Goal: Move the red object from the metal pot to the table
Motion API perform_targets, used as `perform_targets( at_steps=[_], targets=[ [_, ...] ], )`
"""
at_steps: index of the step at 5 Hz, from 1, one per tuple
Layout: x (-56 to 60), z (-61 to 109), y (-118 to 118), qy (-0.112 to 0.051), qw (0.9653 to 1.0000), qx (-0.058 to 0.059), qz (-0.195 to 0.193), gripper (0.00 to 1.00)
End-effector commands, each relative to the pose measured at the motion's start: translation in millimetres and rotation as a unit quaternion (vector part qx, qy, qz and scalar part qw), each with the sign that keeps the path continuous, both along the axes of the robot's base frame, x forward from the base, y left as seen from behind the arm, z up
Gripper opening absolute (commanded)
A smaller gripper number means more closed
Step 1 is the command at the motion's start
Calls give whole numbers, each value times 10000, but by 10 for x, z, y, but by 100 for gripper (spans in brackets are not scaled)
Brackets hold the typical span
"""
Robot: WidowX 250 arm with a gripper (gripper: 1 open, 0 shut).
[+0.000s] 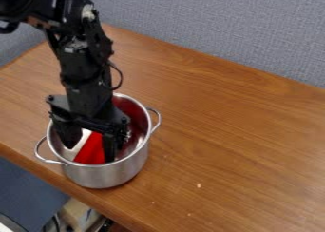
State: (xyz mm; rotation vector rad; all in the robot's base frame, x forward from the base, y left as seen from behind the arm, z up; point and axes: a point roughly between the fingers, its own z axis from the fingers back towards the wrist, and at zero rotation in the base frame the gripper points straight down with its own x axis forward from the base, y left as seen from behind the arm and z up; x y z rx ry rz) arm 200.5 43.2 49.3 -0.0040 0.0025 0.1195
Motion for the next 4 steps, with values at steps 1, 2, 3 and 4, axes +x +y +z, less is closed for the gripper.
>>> perform_targets(
  at_steps=[1, 2, 3, 4],
  targets=[
    [39, 4, 63, -79, 9999, 91, 56, 100],
    [58, -1, 85, -114, 9999, 116, 50, 100],
    [76, -9, 105, -141, 9998, 133, 44, 100],
    [98, -35, 125, -180, 9997, 146, 32, 100]
  ],
)
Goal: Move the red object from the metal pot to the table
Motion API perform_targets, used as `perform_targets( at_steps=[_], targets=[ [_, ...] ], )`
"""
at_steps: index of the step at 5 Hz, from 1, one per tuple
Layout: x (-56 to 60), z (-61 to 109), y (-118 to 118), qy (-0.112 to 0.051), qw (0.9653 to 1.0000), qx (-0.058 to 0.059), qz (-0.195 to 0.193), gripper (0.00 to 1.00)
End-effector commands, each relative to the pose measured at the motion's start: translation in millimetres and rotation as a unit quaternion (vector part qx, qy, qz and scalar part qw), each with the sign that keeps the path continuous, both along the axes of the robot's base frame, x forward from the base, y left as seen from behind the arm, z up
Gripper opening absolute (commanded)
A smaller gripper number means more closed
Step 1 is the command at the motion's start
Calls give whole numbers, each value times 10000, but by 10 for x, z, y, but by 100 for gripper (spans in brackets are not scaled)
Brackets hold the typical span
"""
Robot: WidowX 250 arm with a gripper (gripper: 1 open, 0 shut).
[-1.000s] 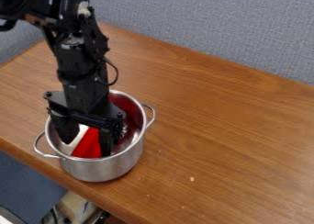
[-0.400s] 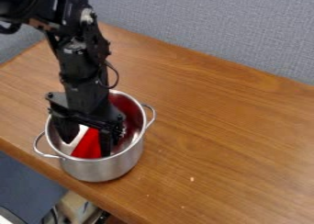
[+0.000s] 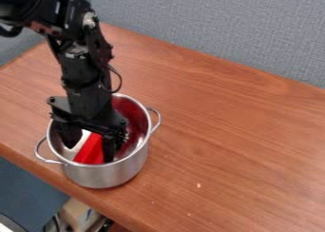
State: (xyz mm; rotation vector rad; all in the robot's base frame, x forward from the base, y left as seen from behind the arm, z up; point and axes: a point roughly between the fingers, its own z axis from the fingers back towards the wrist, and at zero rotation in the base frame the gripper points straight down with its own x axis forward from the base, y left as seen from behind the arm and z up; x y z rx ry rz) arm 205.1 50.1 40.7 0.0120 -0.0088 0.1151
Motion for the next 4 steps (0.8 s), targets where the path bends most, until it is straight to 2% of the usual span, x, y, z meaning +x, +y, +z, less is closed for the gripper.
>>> perform_targets(
  at_steps=[1, 3, 4],
  targets=[
    [67, 28, 75, -174, 9998, 78, 42, 100],
    [98, 14, 103, -266, 9995, 145, -11, 100],
    [107, 52, 96, -298, 9995, 139, -23, 100]
  ],
)
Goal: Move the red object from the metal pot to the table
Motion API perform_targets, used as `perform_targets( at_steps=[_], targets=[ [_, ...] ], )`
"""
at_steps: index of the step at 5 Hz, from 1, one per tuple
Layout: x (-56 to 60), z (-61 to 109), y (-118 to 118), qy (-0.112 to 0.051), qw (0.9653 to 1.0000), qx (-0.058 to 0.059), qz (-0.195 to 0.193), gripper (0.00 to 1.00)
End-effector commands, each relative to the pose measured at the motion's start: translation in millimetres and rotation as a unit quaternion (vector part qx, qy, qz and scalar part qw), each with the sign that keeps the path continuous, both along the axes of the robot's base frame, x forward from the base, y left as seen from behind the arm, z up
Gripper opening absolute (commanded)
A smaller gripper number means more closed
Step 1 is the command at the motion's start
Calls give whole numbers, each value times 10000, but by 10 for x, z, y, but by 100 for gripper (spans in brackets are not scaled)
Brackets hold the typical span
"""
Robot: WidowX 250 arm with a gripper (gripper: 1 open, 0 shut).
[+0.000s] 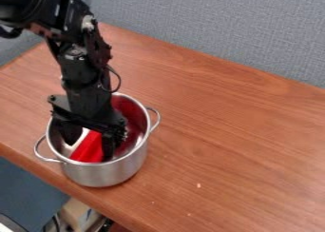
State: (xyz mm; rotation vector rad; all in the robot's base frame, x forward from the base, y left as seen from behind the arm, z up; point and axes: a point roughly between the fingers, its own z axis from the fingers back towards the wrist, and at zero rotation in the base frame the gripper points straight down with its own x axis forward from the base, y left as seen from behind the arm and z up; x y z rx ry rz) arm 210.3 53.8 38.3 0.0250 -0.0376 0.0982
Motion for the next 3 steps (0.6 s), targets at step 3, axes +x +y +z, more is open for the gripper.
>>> perform_targets(
  at_steps=[3],
  targets=[
    [81, 188, 40, -286, 9996, 43, 31, 100]
  ],
)
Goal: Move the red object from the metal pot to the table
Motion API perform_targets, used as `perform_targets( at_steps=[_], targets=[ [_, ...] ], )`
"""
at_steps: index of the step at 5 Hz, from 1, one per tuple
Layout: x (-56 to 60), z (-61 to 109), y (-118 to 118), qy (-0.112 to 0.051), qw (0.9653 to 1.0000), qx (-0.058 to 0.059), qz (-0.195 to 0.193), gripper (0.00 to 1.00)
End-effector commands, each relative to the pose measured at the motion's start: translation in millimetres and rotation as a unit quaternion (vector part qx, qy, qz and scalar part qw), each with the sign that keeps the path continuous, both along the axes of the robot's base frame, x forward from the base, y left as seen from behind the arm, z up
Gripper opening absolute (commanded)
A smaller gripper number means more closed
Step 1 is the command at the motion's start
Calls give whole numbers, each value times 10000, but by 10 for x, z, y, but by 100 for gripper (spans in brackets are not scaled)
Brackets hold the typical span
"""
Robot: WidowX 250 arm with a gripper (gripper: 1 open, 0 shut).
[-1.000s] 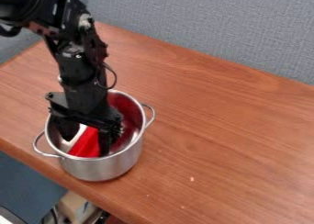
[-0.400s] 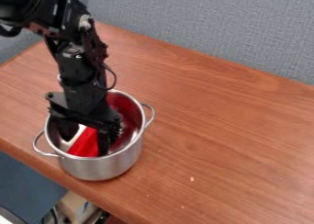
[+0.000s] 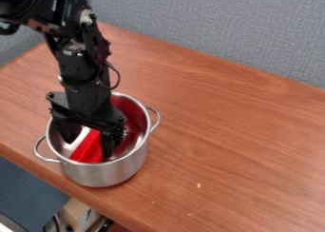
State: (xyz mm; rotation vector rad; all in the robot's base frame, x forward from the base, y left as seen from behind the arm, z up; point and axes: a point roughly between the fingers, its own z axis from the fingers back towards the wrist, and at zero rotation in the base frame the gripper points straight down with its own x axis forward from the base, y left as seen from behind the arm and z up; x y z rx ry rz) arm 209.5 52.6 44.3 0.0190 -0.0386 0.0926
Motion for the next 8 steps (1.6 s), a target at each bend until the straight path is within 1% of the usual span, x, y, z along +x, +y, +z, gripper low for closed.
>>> perform_targets(
  at_steps=[1, 3, 4, 5, 6, 7, 8],
  targets=[
    [94, 154, 52, -309, 9995, 50, 65, 100],
    [103, 222, 54, -379, 9992, 3, 99, 100],
    [110, 303, 60, -479, 9988, -23, 139, 100],
    [89, 508, 71, -687, 9974, -80, 189, 100],
    [62, 642, 97, -779, 9964, -157, 279, 100],
    [31, 767, 89, -815, 9959, -226, 318, 100],
    [18, 862, 71, -819, 9958, -240, 328, 100]
  ],
)
